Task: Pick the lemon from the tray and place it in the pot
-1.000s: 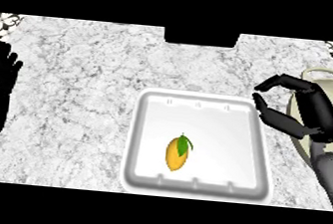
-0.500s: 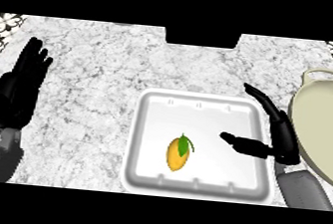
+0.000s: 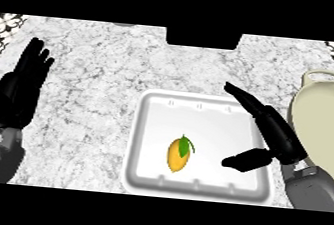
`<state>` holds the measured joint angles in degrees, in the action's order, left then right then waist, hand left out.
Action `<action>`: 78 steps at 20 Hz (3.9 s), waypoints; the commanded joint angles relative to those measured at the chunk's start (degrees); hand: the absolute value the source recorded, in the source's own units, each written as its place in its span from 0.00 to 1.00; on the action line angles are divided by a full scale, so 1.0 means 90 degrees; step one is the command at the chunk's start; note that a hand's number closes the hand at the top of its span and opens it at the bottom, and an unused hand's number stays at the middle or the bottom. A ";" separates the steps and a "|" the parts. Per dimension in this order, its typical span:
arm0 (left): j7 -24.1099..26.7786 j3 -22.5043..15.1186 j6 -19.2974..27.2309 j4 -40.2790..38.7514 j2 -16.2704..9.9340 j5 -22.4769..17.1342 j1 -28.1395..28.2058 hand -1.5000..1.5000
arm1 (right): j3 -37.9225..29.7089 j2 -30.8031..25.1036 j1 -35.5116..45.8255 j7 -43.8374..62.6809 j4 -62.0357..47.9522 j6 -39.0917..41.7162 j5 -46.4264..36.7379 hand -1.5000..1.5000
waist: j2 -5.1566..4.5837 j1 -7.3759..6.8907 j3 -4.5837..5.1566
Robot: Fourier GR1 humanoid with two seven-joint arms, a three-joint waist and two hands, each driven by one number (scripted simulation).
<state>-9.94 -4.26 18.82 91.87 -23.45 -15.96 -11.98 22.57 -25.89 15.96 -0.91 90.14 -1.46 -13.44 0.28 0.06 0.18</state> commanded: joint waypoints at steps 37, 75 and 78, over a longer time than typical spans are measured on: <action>-0.0540 0.1079 -0.0988 0.0139 0.0588 0.0702 -0.0161 0.50 | 0.1049 0.2558 0.0208 0.3005 -0.1248 0.1997 -0.3437 0.00 | -0.0030 -0.0018 -0.0021; -0.0267 0.1538 -0.1379 -0.0063 0.0949 0.0988 -0.0069 0.50 | 0.1594 0.1895 -0.3391 0.2909 0.3177 0.0647 -0.5182 1.00 | -0.0009 0.0168 -0.0017; -0.0423 0.1353 -0.1320 0.0228 0.1012 0.1112 0.0064 0.50 | 0.1384 0.2035 -0.3447 0.3289 0.4069 0.0282 -0.5521 1.00 | 0.0017 0.0156 -0.0018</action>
<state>-13.77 7.86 7.24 93.58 -14.07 -5.96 -11.25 37.28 -9.07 -14.14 25.89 118.44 5.20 -61.17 0.36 1.28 0.01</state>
